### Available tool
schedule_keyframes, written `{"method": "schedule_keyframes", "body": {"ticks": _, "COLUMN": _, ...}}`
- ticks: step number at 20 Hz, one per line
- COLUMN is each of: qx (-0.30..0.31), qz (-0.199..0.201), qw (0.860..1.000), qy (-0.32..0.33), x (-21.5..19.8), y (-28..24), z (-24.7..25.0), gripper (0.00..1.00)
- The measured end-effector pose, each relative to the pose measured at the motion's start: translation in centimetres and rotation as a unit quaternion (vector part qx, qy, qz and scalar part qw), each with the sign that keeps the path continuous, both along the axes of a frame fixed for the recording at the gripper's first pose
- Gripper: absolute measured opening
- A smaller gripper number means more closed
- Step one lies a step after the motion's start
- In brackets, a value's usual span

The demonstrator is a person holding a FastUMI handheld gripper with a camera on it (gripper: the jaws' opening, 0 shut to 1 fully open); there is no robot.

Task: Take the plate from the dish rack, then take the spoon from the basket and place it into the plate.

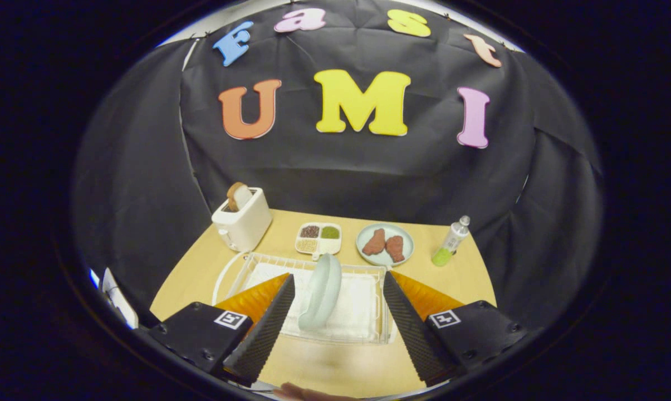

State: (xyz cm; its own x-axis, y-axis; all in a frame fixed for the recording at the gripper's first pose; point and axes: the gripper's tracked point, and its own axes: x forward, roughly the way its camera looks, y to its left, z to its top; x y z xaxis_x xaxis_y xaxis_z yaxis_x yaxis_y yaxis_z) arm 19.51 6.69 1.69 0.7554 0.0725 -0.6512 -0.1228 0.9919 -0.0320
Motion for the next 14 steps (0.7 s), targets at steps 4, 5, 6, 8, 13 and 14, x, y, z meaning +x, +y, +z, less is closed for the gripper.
{"method": "schedule_keyframes", "body": {"ticks": 4, "qx": -0.013, "qz": -0.018, "qw": 0.997, "qy": 0.08, "x": 3.3, "y": 1.0, "z": -3.9, "gripper": 1.0}}
{"method": "schedule_keyframes", "body": {"ticks": 5, "qx": -0.013, "qz": -0.029, "qw": 0.995, "qy": 0.093, "x": 4.4, "y": 0.7, "z": -4.6, "gripper": 1.0}}
{"method": "schedule_keyframes", "body": {"ticks": 6, "qx": -0.016, "qz": -0.041, "qw": 0.993, "qy": 0.106, "x": 5.3, "y": 0.5, "z": -5.5, "gripper": 1.0}}
{"method": "schedule_keyframes", "body": {"ticks": 8, "qx": -0.018, "qz": -0.052, "qw": 0.989, "qy": 0.137, "x": 6.6, "y": 0.2, "z": -7.6, "gripper": 1.0}}
{"method": "schedule_keyframes", "body": {"ticks": 13, "qx": -0.019, "qz": -0.059, "qw": 0.979, "qy": 0.193, "x": 8.3, "y": -0.2, "z": -11.2, "gripper": 0.86}}
{"method": "schedule_keyframes", "body": {"ticks": 14, "qx": -0.022, "qz": -0.054, "qw": 0.979, "qy": 0.196, "x": 8.5, "y": 0.0, "z": -11.4, "gripper": 0.79}}
